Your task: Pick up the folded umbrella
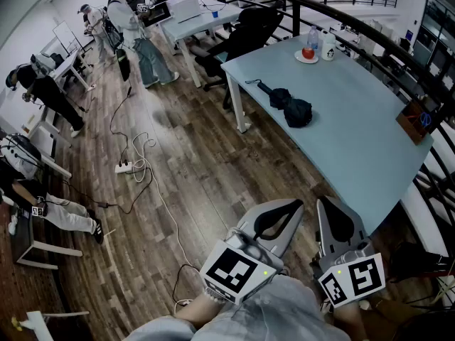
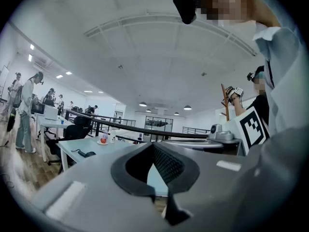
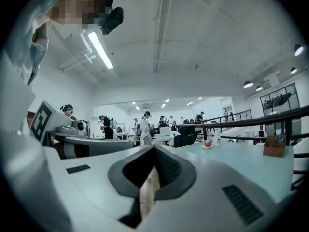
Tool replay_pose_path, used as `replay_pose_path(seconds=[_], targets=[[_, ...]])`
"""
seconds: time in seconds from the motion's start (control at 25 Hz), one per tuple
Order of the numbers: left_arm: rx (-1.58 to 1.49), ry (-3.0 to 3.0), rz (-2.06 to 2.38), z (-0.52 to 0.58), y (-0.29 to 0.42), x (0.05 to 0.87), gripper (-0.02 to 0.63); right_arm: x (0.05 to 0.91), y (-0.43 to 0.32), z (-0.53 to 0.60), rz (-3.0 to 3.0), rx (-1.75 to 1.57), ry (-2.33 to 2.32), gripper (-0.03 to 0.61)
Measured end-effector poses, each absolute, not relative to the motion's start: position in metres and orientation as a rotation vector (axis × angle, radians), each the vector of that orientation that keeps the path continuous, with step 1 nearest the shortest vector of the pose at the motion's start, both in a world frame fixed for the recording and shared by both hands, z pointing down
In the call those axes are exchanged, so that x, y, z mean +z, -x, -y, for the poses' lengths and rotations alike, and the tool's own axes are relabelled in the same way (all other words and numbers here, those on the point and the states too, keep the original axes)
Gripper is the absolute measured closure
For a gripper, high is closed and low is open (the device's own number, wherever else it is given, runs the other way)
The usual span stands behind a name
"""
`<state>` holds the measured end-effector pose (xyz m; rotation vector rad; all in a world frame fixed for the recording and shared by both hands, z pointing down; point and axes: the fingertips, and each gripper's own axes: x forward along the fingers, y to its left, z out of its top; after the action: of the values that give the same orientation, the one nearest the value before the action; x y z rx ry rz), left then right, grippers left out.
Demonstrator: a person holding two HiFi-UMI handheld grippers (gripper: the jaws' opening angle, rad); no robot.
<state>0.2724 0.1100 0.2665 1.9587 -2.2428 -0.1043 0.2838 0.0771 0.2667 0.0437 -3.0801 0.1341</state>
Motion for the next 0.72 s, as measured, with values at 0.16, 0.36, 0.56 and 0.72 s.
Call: replay_pose_path(seconds=[0.16, 0.36, 0.56, 0.72], targets=[[-0.099, -1.982, 2.247, -0.109, -0.270, 0.268, 0.609, 0.267, -0.280, -0.079, 3.081, 0.130, -0.044, 0.578], [-0.095, -1.987, 2.249, -0.112, -0.267, 0.269, 0.609, 0.267, -0.280, -0.081, 3.078, 0.124, -0.046, 0.578], [-0.113, -1.959, 2.254, -0.120, -0.262, 0.266, 0.609, 0.265, -0.277, -0.084, 3.086, 0.142, -0.053, 0.578], [-0.099, -1.990, 2.276, -0.129, -0.258, 0.265, 0.609, 0.265, -0.274, -0.086, 3.082, 0.136, -0.076, 0.578]])
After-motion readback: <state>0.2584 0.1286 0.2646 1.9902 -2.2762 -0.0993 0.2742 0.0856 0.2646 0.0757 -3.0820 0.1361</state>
